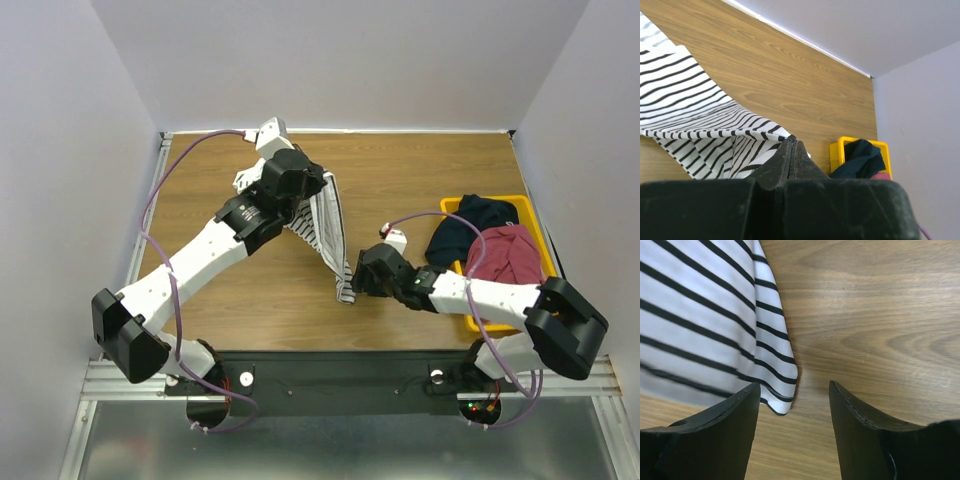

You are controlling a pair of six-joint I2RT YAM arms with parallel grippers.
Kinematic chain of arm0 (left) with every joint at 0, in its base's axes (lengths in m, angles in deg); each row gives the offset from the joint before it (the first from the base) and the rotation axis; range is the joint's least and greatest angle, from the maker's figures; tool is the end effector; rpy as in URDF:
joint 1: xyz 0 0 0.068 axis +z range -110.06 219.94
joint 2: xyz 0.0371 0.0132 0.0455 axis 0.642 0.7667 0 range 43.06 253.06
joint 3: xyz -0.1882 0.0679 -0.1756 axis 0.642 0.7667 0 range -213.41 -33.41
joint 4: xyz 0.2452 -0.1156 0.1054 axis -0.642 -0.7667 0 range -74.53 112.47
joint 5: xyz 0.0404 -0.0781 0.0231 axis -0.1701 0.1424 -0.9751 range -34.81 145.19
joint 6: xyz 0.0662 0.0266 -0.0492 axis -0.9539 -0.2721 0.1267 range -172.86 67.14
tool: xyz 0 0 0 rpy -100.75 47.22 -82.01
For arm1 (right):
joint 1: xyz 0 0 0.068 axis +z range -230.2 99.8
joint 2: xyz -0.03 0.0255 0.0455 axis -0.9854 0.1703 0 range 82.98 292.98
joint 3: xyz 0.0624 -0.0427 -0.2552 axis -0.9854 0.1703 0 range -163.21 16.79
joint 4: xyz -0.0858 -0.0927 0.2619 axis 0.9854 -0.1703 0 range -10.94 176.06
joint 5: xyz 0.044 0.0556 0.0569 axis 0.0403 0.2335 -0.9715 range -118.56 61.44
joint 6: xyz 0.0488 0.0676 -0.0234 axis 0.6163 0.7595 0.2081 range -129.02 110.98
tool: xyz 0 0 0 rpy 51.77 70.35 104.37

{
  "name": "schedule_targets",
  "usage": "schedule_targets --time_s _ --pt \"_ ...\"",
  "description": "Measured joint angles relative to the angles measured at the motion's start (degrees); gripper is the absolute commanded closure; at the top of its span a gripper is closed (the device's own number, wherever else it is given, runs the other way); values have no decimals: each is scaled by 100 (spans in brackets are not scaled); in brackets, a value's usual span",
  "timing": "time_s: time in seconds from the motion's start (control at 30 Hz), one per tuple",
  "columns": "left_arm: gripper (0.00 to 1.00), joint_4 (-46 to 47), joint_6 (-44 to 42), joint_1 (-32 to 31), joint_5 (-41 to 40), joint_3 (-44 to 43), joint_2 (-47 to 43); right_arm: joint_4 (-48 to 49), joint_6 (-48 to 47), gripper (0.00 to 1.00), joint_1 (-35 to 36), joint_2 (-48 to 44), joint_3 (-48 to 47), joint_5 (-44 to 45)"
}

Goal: Fold and stack the tank tops
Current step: Flatten the tank top out

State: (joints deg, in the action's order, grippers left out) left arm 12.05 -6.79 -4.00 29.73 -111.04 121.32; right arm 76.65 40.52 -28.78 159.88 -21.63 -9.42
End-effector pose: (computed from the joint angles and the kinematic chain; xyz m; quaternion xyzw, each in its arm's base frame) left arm 0.3000 -0.2434 0.3948 -0.1540 0.7502 -0.3183 0.5587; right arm 0.2150 0.2293 0.1306 0.0446 0.9211 0.1745 0.3451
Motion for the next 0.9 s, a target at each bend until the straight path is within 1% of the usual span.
schedule_targets --time_s 0.2,0.23,0.3,0.53,0.7,0.8,0.9 --pt "100 -20 -22 205 26 -13 -11 146 37 42 0 411 0 -168" --pt "100 -20 -22 234 42 -13 -22 155 44 45 0 448 0 -192" --pt "100 -31 -22 251 61 -13 -52 203 79 47 0 507 0 -234" --pt "100 -52 -20 271 118 -13 -258 339 177 48 11 704 -2 -350" --pt "100 -52 -20 280 144 -13 -308 385 234 55 83 787 -46 -348" --pt "100 -55 -20 280 146 -11 -308 396 273 57 142 907 -131 -348" --pt "100 -52 -20 280 151 -11 -313 424 280 61 221 1045 -240 -328"
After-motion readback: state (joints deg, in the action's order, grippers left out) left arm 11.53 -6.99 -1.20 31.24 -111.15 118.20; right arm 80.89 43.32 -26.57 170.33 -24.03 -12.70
